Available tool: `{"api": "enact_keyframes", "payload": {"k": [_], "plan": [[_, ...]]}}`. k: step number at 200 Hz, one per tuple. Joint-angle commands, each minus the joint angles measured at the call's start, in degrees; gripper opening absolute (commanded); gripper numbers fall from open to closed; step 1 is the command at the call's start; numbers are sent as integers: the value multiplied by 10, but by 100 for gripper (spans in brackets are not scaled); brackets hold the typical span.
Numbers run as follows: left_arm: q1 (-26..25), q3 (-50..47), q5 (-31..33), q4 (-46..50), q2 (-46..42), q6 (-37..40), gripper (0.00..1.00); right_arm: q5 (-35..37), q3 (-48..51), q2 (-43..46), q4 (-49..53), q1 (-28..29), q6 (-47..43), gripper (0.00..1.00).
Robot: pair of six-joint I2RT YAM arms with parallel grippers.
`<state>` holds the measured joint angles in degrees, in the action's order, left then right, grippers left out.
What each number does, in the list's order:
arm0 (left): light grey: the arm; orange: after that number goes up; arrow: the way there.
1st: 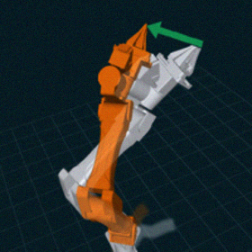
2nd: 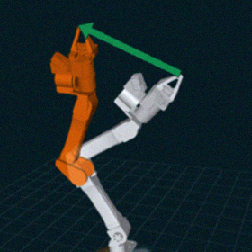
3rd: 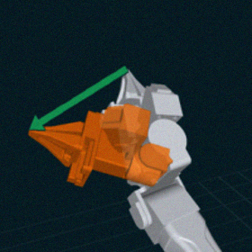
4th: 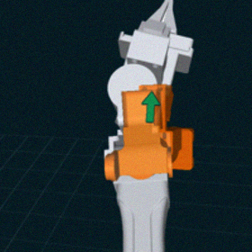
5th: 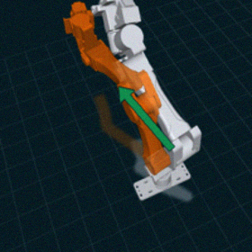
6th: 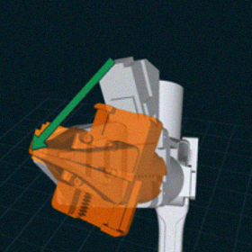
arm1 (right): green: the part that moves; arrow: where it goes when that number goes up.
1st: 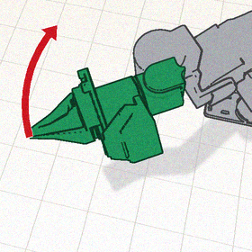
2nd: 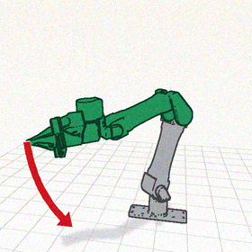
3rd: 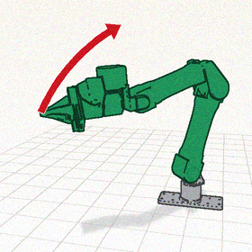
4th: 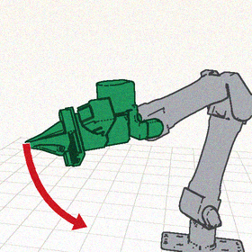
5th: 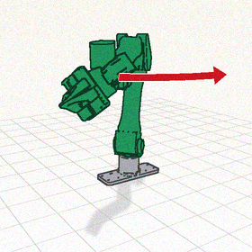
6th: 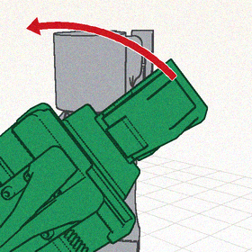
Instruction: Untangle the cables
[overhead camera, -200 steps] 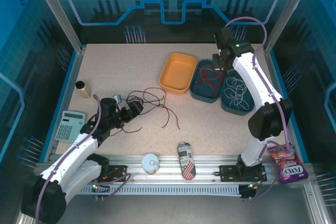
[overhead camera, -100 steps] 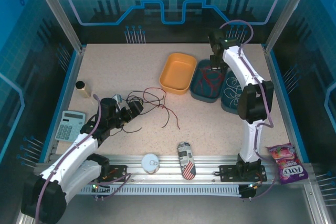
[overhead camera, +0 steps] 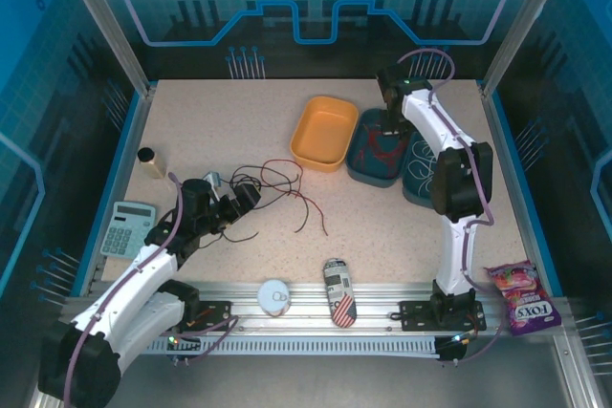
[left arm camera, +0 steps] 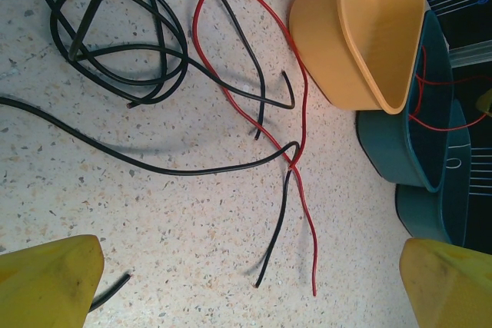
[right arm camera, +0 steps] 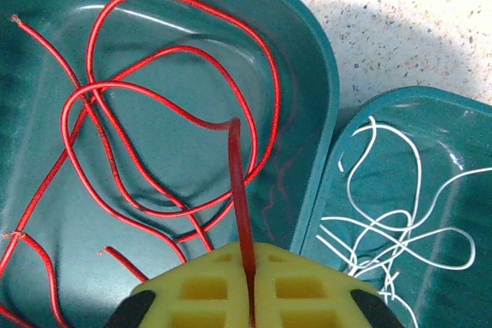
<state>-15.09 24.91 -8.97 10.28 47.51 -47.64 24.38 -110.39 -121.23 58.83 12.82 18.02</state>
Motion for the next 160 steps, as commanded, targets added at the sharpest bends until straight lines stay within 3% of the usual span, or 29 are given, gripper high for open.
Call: {"api": "enact_keyframes", "payload": {"k": [1, 58, 92, 160], "plan": [[6, 1, 2, 16, -6, 9, 99, -20, 29, 10, -10, -4, 6, 13], [6, -2, 0, 11, -4, 9, 99, -39, 94, 46, -37, -4, 16, 16], [6, -4, -1, 8, -3, 7, 99, -56, 109, 48, -45, -3, 20, 9], [6, -5, 0, 10, -3, 7, 99, -176, 107, 45, -90, -4, 43, 2]]}}
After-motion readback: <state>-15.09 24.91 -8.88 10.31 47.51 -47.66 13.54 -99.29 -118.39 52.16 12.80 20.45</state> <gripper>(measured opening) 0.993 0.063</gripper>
